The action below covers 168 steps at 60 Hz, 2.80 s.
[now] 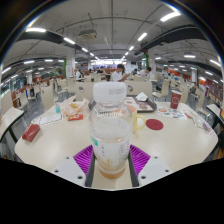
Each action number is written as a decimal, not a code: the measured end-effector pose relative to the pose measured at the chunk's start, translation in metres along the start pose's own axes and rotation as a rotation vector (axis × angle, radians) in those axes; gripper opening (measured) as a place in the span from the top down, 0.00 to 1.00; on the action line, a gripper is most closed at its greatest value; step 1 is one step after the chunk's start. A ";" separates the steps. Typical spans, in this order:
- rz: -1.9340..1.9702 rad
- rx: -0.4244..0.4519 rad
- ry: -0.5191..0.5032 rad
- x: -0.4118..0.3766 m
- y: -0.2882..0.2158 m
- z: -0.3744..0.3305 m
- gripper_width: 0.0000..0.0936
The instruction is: Pour water
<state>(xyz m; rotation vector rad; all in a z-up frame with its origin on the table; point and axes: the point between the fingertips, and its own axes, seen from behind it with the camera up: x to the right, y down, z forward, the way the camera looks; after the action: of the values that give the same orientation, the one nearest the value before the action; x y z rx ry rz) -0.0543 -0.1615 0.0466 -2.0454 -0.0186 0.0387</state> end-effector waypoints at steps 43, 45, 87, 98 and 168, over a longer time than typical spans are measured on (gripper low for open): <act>-0.900 -0.119 0.575 0.209 -0.183 0.024 0.53; -0.992 -0.112 0.607 0.210 -0.197 0.032 0.53; -1.573 -0.028 0.567 0.187 -0.208 0.108 0.53; -0.898 0.036 0.394 0.200 -0.221 0.100 0.53; -0.034 -0.150 0.095 0.214 -0.115 0.025 0.10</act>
<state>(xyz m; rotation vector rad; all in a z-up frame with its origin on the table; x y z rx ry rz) 0.1593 -0.0798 0.1334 -2.1942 0.0033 -0.0829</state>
